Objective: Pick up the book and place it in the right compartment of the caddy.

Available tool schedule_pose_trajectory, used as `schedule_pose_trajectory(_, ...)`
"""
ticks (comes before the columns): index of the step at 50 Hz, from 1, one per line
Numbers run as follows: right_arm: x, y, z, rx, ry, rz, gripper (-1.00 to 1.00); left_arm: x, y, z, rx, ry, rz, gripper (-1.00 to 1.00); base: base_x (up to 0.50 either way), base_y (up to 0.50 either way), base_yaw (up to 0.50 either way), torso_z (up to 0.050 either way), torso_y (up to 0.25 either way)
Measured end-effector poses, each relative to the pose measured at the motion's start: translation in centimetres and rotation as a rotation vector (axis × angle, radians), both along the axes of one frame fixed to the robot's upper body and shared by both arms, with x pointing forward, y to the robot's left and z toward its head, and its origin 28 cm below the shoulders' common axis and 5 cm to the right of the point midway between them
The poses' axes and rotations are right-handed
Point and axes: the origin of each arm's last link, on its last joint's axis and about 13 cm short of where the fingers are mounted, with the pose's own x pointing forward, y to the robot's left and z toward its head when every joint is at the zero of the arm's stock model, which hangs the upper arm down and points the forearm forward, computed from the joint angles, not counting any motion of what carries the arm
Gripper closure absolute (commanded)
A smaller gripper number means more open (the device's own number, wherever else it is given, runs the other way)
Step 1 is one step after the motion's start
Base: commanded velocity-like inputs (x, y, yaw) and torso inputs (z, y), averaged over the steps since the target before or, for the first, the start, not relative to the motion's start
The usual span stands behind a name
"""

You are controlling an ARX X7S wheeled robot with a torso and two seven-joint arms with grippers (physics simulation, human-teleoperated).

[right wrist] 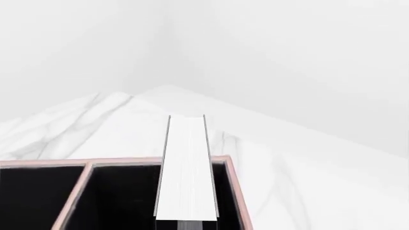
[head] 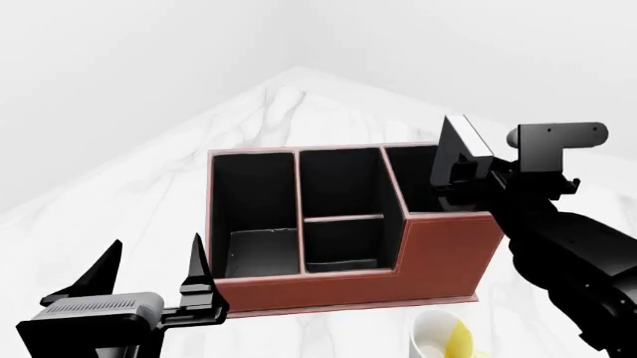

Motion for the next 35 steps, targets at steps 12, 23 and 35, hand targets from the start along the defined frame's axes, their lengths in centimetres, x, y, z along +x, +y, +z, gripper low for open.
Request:
schedule_pose_trajectory(12, 0.2, -0.1, -0.6, 0.005, 0.01, -0.005, 1.0, 0.0, 0.0, 0.0, 0.0, 0.0, 0.001, -1.0, 0.0, 0.0, 0.0, 0.001, 0.002)
schedule_pose_trajectory(23, 0.4, -0.2, -1.1, 0.007, 0.017, -0.007, 1.0, 0.0, 0.0, 0.0, -0.001, 0.0, 0.002, -1.0, 0.0, 0.0, 0.0, 0.0, 0.002)
schedule_pose_trajectory(35, 0.4, -0.4, -1.7, 0.013, 0.028, -0.011, 1.0, 0.0, 0.0, 0.0, -0.002, 0.0, 0.003, -1.0, 0.0, 0.0, 0.0, 0.0, 0.002)
